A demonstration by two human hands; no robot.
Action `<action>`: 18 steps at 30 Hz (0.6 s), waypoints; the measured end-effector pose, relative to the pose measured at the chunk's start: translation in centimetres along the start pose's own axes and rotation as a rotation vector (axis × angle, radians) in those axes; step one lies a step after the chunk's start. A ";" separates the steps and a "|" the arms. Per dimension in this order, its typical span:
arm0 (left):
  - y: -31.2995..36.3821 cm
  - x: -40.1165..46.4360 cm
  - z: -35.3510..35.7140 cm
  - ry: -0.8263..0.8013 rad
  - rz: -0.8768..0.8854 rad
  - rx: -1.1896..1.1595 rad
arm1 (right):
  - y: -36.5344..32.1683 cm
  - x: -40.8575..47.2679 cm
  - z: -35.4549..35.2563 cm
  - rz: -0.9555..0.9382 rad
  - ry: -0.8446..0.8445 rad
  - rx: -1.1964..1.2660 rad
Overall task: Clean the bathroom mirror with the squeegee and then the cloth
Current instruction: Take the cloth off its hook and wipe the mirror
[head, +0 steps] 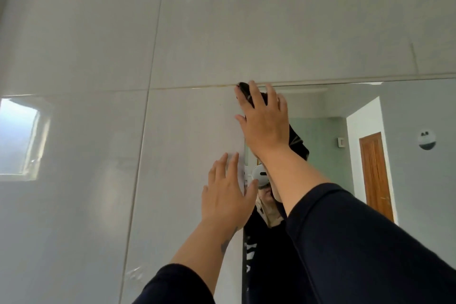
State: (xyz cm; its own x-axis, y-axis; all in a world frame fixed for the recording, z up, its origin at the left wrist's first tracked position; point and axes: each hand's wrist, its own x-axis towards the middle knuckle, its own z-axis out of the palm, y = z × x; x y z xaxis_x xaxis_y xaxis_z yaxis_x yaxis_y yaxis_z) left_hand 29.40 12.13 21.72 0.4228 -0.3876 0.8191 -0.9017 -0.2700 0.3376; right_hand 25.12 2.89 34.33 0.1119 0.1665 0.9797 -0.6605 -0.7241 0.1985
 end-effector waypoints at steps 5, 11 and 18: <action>0.5 -0.8 1.4 -0.022 -0.030 0.068 | 2.7 0.1 -0.2 -0.036 0.012 -0.076; 3.5 -1.2 2.3 0.041 0.007 0.202 | 9.2 -0.5 -1.5 0.057 0.022 -0.102; 7.3 -0.6 4.4 0.098 0.096 0.227 | 16.9 -2.1 -3.4 0.174 0.009 -0.119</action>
State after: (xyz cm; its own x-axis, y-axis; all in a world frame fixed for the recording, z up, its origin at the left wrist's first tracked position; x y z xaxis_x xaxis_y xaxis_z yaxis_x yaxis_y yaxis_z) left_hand 22.93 6.56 21.65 0.3157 -0.3364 0.8872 -0.8893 -0.4309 0.1531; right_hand 11.15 -7.42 35.49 -0.0182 0.0524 0.9985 -0.7523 -0.6585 0.0209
